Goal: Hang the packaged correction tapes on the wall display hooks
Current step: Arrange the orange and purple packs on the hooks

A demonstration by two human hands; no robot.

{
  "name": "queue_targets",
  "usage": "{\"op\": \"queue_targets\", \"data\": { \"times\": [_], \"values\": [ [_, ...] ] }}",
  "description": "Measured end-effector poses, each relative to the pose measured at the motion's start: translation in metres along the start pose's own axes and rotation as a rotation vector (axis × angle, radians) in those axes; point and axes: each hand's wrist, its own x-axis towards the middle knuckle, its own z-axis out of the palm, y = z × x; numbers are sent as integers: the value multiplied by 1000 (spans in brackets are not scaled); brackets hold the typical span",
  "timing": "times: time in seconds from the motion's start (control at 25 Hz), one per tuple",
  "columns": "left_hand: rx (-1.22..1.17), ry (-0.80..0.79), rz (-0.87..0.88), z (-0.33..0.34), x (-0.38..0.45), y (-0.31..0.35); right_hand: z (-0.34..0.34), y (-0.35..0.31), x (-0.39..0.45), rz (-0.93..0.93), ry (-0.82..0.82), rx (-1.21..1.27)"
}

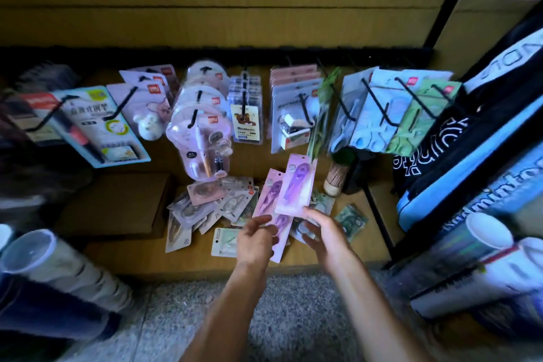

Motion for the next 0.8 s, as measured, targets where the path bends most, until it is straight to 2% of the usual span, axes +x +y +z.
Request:
{"op": "queue_targets", "data": {
  "times": [0.12, 0.2, 0.28, 0.36, 0.56, 0.8],
  "values": [
    [-7, -45, 53, 11, -26, 3, -17, 17, -56, -45, -26, 41],
    [-26, -80, 12, 14, -38, 2, -33, 31, -95, -101, -62, 23],
    [-37, -206, -47, 16, -49, -5, -52, 40, -119, -144, -91, -8],
    [-18, -328, -1, 18, -63, -11, -70, 40, -133, -215, -72, -48],
    [94, -593, 296, 24, -107, -11, -75, 14, -150, -493, 143, 11],
    [253, -558, 810, 50, -148, 33, -49, -57, -171, -842, 252, -393]
  ]
}}
